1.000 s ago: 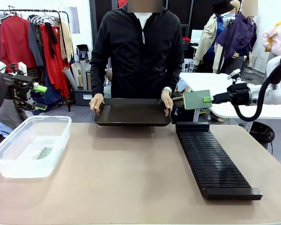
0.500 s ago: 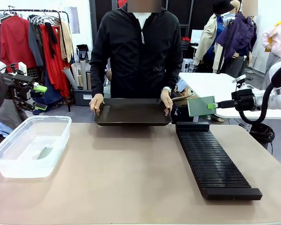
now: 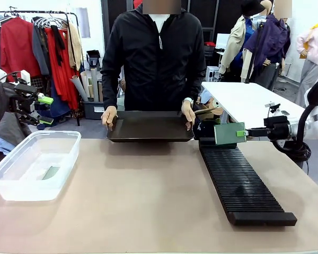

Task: Sort PCBs into racks and boxes based on the side picked up.
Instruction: If the short side of the Blank PCB is picked up, insert it into the PCB Rack ; if the long side is picked up, place it in the Organizing box.

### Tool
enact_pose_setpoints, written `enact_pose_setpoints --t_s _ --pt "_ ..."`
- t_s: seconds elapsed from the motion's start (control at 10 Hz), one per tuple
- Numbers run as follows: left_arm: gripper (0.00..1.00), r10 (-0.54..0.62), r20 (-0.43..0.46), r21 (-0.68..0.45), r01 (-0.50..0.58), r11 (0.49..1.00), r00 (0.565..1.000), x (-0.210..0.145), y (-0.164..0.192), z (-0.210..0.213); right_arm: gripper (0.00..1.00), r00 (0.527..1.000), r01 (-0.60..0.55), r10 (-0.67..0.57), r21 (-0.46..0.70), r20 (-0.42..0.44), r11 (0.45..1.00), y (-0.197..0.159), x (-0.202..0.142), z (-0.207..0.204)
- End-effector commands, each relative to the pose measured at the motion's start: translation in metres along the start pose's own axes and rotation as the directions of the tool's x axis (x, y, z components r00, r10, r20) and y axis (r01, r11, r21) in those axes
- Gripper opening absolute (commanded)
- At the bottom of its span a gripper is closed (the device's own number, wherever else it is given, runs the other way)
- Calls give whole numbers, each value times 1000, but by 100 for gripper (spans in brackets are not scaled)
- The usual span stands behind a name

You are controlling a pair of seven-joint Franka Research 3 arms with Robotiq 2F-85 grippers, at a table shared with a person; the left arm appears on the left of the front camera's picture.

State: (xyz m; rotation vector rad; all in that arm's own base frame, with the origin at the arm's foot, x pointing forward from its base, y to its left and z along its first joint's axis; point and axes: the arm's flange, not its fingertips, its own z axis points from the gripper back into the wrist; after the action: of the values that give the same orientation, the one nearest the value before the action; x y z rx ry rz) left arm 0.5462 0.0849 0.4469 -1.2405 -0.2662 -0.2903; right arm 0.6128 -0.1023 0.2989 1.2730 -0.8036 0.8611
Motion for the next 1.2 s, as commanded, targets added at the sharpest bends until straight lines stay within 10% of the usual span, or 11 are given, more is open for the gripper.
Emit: enact_pose_setpoints --t_s 0.0,1.1 --pt "100 1 2 1 -1 1000 1000 1 -2 1 0 1000 -15 15 18 1 1000 1 -8 2" --pt "100 1 2 1 -1 1000 1000 1 -2 1 0 999 44 -45 -33 -22 998 -12 -39 5"
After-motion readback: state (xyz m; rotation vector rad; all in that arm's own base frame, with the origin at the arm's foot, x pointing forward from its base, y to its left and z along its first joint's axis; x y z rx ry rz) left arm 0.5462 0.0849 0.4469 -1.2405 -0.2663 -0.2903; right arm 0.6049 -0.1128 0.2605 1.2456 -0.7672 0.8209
